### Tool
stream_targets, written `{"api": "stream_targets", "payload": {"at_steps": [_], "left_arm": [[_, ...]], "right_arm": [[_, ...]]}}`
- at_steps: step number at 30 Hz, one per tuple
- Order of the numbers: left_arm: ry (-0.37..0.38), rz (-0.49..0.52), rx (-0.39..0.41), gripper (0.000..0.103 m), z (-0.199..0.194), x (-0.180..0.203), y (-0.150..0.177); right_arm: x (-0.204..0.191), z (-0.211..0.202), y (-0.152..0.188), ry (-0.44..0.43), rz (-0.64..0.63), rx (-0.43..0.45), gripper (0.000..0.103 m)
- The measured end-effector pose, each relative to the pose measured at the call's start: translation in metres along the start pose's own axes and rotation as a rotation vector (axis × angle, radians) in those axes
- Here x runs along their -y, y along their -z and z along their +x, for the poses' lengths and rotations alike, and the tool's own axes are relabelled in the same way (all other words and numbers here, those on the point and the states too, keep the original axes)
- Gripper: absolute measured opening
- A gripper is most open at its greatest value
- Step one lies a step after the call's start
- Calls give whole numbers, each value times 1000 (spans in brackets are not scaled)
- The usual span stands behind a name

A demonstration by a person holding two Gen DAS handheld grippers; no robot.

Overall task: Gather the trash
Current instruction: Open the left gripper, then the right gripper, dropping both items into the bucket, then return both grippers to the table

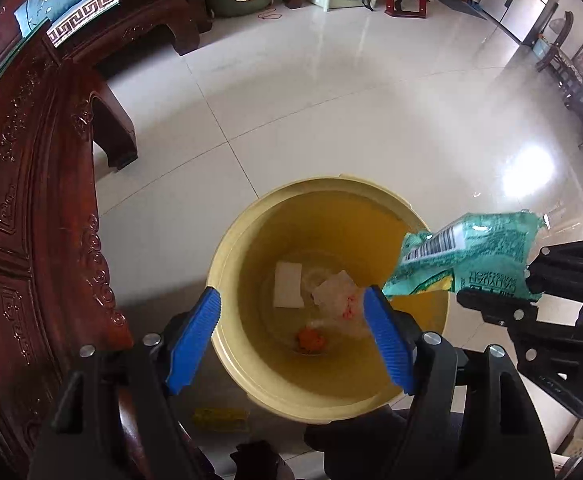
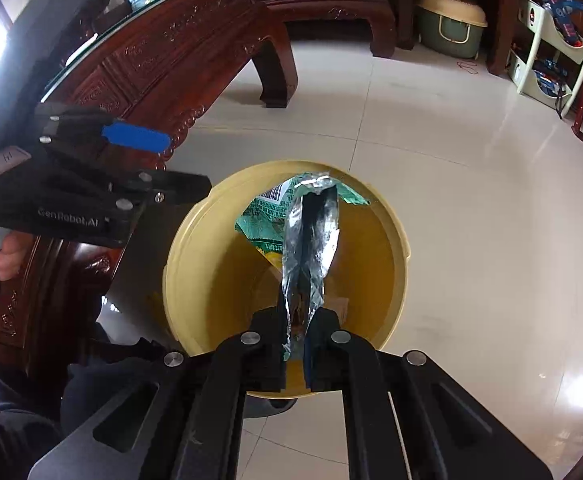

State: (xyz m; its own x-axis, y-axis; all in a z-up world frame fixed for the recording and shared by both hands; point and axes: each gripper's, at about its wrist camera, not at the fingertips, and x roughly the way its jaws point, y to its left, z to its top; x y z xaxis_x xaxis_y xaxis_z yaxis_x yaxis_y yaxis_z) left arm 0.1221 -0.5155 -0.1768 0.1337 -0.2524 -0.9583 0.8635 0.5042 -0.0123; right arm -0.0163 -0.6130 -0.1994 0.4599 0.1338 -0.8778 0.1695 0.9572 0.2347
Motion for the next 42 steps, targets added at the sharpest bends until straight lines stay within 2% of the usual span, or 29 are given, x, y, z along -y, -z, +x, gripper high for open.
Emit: {"api": "stream_targets", "payload": {"at_steps": [3,4,5,6,11,18,22,24,25,27,29,31,35,40,42], "left_arm": [[-4,-6,3,73,-1,-2,0],[-5,-7,4,73,-1,-2,-1],[-7,-9,6,73,-2,-4,-1],[-7,-9,6,73,-2,-4,-1],[2,-14,12,73,-8,-6,2],[16,-41,54,73,-28,-13,12],[44,-79,104,74,-53,-23,25],[41,-92,151,74,-73,-28,37],[36,-99,179,74,-85,-32,45],[26,-116,231,76,-106,-37,60],[11,-151,294,80,-132,-49,79],[-25,-195,363,85,-158,-60,102],[-130,-325,489,98,-208,-95,157],[-267,-508,596,99,-260,-140,233],[-311,-581,620,99,-276,-156,261]], "right_arm": [[-1,6,-3,-2,-11,-22,8],[-2,8,-4,2,-22,-38,19],[-4,10,-4,15,-36,-46,35],[-6,10,-5,21,-45,-46,38],[-7,7,-6,10,-31,-38,40],[-20,-14,-1,26,-40,16,40],[-38,-40,2,83,-65,98,58],[-50,-56,2,111,-87,148,61],[-56,-63,2,126,-97,174,67],[-73,-80,2,161,-130,239,70],[-91,-94,1,193,-163,301,84],[-118,-109,2,220,-217,380,90],[-171,-129,2,246,-333,483,94],[-247,-142,-2,206,-474,613,95],[-278,-145,0,209,-495,710,95]]}}
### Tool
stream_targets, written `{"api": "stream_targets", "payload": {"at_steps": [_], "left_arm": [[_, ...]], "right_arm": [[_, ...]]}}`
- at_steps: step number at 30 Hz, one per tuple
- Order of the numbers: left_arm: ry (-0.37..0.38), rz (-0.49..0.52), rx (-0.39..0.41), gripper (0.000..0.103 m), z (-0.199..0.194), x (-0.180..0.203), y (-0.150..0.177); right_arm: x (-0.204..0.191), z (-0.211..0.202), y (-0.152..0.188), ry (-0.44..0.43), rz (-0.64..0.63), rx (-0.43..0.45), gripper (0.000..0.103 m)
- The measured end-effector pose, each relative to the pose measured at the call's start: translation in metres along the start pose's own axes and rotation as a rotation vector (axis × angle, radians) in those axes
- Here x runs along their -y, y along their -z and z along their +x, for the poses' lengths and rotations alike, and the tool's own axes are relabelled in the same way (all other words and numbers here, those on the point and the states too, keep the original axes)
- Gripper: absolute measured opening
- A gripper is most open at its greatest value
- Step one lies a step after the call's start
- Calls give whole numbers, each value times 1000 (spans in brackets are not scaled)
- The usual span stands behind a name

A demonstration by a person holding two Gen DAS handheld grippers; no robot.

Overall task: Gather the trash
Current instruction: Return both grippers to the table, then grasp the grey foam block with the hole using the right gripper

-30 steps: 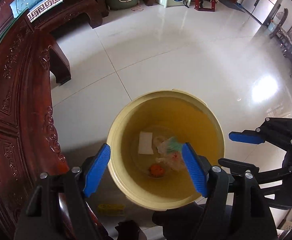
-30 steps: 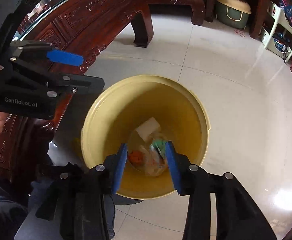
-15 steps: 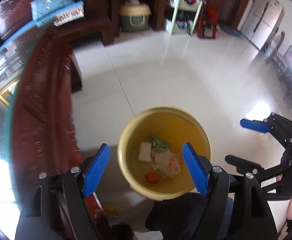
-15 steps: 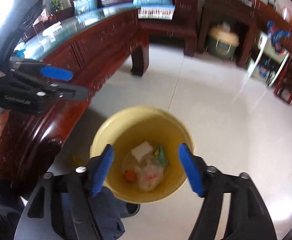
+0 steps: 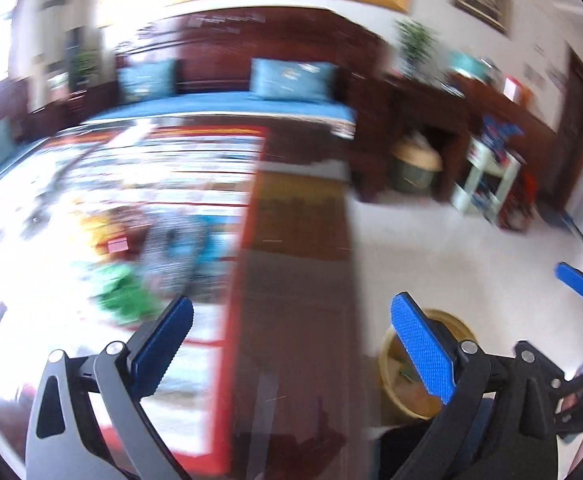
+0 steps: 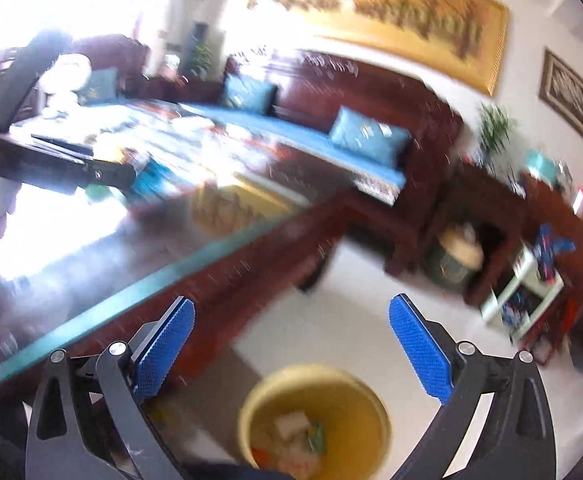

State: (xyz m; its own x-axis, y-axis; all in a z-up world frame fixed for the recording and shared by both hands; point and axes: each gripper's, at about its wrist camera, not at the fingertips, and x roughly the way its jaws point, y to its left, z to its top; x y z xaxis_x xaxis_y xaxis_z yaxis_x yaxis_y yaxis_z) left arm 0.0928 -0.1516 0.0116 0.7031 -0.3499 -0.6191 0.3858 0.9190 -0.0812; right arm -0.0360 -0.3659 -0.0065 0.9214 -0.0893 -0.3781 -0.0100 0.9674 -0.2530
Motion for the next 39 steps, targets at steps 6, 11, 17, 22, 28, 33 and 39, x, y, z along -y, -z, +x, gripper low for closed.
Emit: {"api": "stream_targets", "payload": {"at_steps": [6,11,17,22,28,33,39], "left_arm": [[-166,-96,73,99,-38,-77,13],[-220,-149,80,99,-52,-128,22],[-215,-206,76,99,-45,-162,24],[-192,-222,52,99,-20,-170,19],[-192,-229,22,99,11,-174,10],[-180,-243,0,99,28,-181,5],[-152,-232,-25,99,39,-179,5]], "right_arm": [[-66,10,-46,-93,-2,101,95],[-102,48,-83,-226,32,14,95],[-128,96,-110,-336,124,-81,85],[-138,140,-111,-370,101,-184,61],[-135,191,-107,-393,131,-277,53],[-133,214,-114,-436,148,-303,53],[-137,230,-116,-466,144,-341,51]]}}
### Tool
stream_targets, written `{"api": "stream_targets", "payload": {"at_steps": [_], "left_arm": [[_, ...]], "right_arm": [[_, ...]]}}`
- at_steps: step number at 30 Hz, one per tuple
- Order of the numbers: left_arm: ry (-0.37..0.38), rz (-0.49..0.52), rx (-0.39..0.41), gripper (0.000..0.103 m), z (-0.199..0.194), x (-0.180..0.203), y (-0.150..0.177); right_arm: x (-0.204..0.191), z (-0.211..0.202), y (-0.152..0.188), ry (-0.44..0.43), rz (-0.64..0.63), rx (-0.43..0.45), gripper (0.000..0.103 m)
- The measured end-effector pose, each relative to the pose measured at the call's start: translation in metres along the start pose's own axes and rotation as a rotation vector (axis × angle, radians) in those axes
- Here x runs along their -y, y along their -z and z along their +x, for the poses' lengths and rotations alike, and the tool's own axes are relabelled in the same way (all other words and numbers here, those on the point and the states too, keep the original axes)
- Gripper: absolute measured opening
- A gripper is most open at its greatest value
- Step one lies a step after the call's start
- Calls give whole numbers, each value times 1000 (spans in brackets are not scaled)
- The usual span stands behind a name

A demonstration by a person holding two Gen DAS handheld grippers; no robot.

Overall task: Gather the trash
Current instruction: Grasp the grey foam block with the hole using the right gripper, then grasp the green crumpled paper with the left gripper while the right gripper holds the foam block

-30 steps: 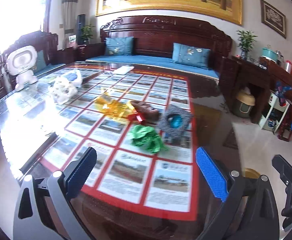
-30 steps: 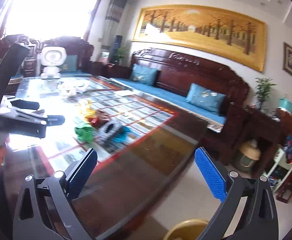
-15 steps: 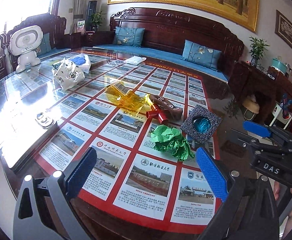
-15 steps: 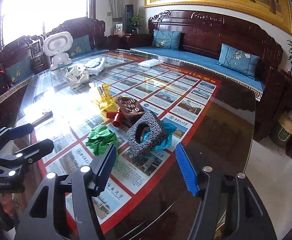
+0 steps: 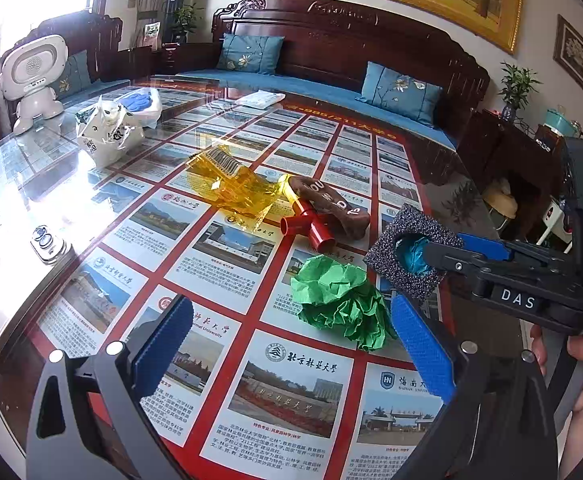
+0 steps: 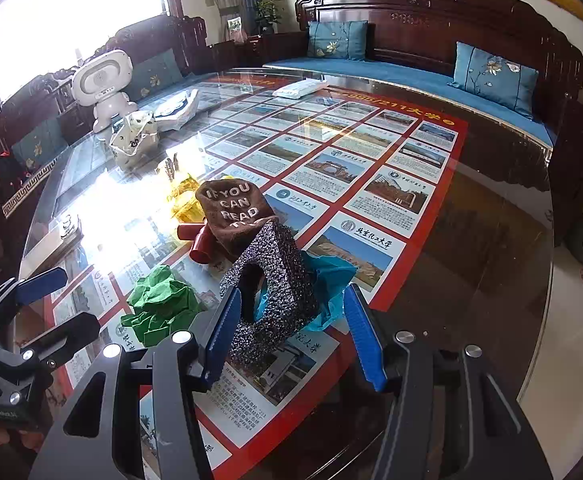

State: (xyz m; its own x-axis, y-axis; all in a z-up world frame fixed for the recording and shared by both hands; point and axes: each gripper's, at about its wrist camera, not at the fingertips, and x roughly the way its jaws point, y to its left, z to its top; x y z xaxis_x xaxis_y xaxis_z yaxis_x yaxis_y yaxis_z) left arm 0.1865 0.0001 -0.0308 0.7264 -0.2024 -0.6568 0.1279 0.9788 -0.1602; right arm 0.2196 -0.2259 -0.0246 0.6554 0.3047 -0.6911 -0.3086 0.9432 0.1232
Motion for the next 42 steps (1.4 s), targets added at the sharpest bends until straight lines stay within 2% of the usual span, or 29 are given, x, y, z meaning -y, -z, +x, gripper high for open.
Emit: {"api": "stream_targets", "payload": {"at_steps": [1,2,5,9,17,24,27,28,29,31,36,42], "left_arm": [[2,4,-8,99,2,1,0],[5,7,-14,99,4,2,0],[0,21,-26,99,8,7,1],[-16,40,-37,99,14,10,-1],[26,48,-88,99,30,19,-7],[-22,107,-163,99,64,36,-14],[-49,74,-194,98,74,32,-16],[-39,53,-195,91,75,29,-16],[-39,39,-180,75,72,27,-17],[-37,30,-183,58,69,23,-17],[-2,13,-187,47,60,17,-12],[22,50,-136,47,22,34,-1]], "right_arm": [[-1,1,0,-11,-5,-5,43],[-1,2,1,-21,-5,-13,29],[-6,2,3,-25,-21,-14,23],[-13,-11,5,-50,-41,21,21],[1,-53,5,-89,-5,112,21],[12,-76,9,-106,14,154,21],[14,-85,12,-108,8,171,21],[14,-88,14,-108,8,176,21],[15,-90,15,-111,6,178,21],[16,-94,19,-111,3,180,21],[22,-102,30,-110,11,183,21],[34,-120,46,-100,36,194,21]]}}
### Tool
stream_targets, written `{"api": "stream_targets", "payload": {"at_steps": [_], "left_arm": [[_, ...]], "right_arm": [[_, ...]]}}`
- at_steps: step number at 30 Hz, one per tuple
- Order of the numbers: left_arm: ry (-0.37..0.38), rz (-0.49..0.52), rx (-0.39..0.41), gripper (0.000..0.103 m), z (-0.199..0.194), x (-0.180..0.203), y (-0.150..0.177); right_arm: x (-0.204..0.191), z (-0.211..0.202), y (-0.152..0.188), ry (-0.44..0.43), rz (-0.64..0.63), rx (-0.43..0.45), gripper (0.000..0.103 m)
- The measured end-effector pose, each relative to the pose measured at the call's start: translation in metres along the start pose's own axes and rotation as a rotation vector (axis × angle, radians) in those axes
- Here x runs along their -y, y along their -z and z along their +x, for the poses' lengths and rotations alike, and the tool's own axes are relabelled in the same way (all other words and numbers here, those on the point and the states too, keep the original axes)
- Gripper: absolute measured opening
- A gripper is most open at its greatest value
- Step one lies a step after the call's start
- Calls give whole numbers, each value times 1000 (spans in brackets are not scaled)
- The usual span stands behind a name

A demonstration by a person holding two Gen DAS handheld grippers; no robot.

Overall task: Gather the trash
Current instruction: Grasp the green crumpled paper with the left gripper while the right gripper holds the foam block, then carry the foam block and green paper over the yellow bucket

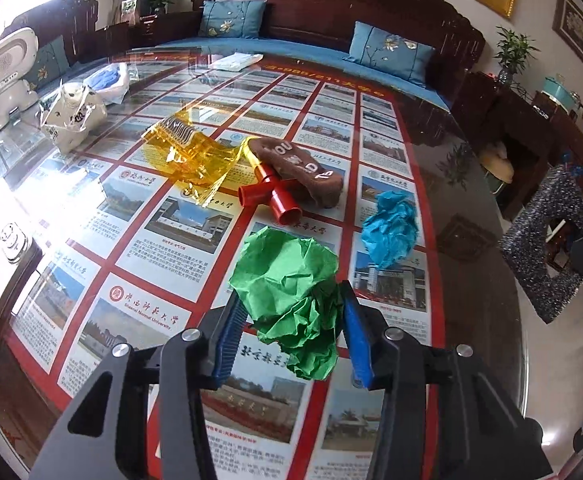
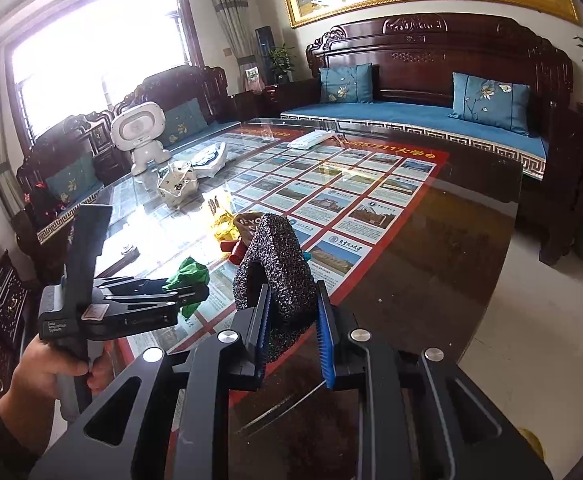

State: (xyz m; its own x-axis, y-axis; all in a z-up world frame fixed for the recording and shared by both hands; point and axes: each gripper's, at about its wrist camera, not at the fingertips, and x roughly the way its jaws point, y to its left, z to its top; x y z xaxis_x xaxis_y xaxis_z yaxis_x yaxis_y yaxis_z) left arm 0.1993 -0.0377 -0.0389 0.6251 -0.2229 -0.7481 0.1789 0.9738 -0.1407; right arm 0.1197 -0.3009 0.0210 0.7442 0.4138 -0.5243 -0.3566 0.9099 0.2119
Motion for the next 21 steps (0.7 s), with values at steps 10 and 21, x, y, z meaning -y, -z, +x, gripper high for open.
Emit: {"api": "stream_targets", "payload": {"at_steps": [10,21], "left_arm": [[209,217,-10,48,-34,115,9],[388,478,-185,48,17,287,47]], "right_arm": [[48,-71,39,107,81,40,21],[147,-156,128,385,237,-27,21]]}}
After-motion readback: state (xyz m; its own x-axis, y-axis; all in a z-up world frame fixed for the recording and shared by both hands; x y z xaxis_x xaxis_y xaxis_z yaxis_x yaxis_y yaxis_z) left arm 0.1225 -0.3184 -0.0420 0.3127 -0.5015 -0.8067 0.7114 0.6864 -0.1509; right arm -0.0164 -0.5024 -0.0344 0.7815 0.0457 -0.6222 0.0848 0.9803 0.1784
